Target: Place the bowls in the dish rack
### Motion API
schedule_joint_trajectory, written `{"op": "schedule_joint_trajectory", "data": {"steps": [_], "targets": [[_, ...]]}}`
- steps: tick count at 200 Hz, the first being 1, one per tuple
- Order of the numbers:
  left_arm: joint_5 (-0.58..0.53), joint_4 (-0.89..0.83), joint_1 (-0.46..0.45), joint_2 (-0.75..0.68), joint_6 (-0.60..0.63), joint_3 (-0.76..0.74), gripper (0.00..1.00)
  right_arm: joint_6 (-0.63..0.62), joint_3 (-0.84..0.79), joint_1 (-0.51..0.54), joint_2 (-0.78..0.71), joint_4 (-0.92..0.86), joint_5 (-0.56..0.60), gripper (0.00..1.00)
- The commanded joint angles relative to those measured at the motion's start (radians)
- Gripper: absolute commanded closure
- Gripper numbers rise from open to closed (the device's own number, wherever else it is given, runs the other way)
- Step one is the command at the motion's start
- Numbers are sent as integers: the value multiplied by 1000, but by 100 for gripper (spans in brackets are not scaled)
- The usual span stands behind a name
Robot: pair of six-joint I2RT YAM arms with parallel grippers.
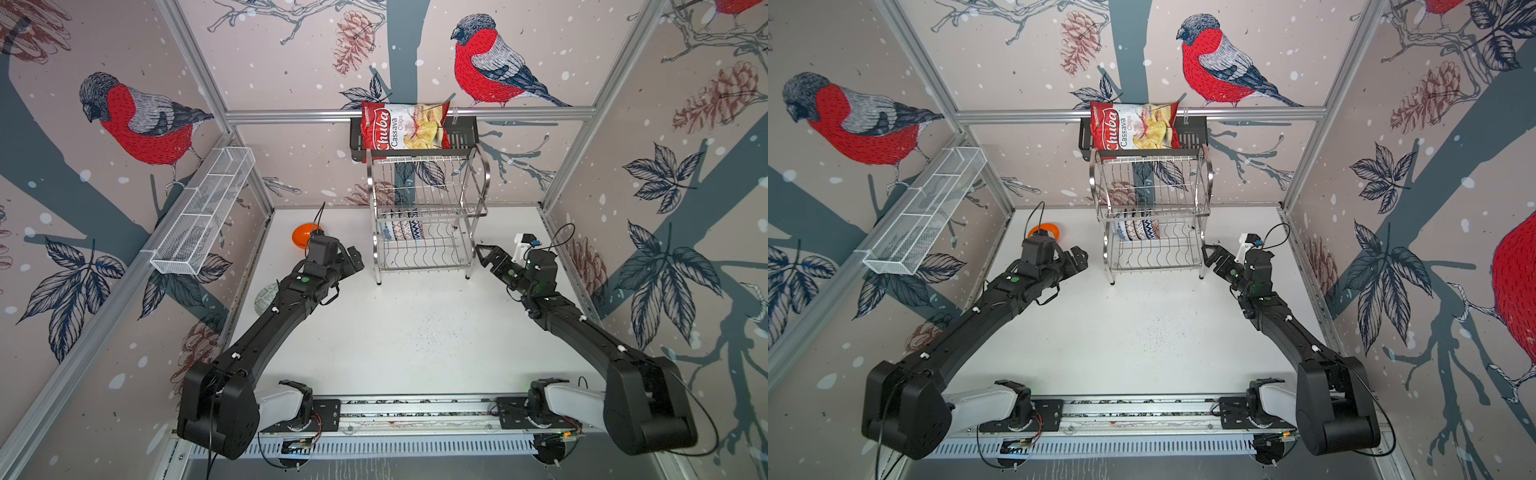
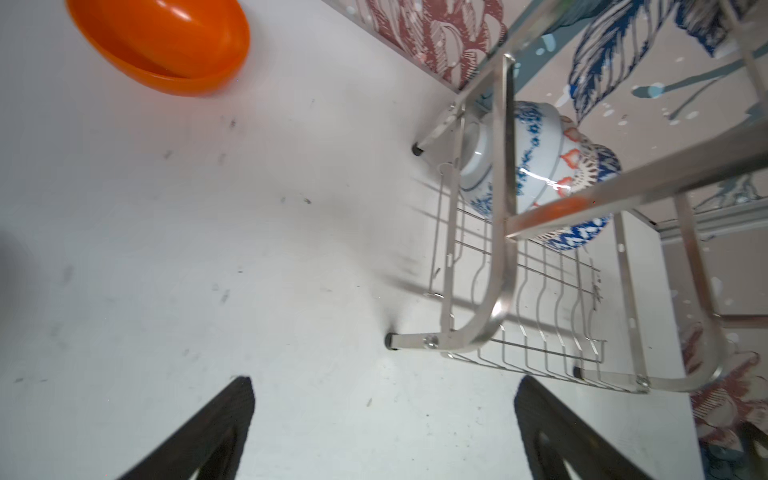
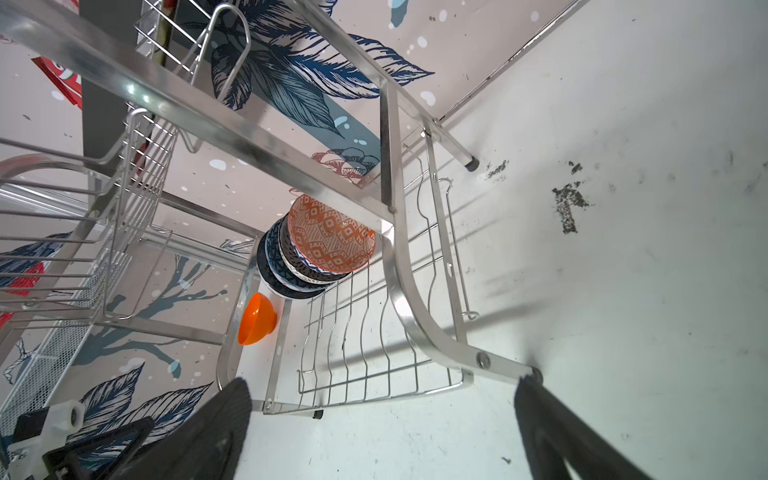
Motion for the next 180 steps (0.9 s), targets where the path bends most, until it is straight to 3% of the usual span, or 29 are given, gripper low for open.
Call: {"op": "schedule_joint_trajectory", "data": {"steps": [1, 12, 47, 100, 127, 180], "targets": [[29, -151, 63, 13, 118, 16, 2, 8, -6, -2, -31, -7, -22, 1], [29, -165, 95, 24, 160, 15, 2, 3, -13, -1, -50, -6, -18, 0], [-126, -257, 176, 94, 271, 88, 2, -3, -30, 4, -75, 8, 0, 1], [-349, -298, 195, 193, 328, 124, 3, -34, -18, 44, -69, 0, 25, 0], [-390, -307, 217, 246, 333, 122, 5, -30, -22, 48, -65, 7, 21, 0], [-368, -341, 259, 383, 329, 130, 18, -30, -28, 54, -69, 12, 28, 0]]}}
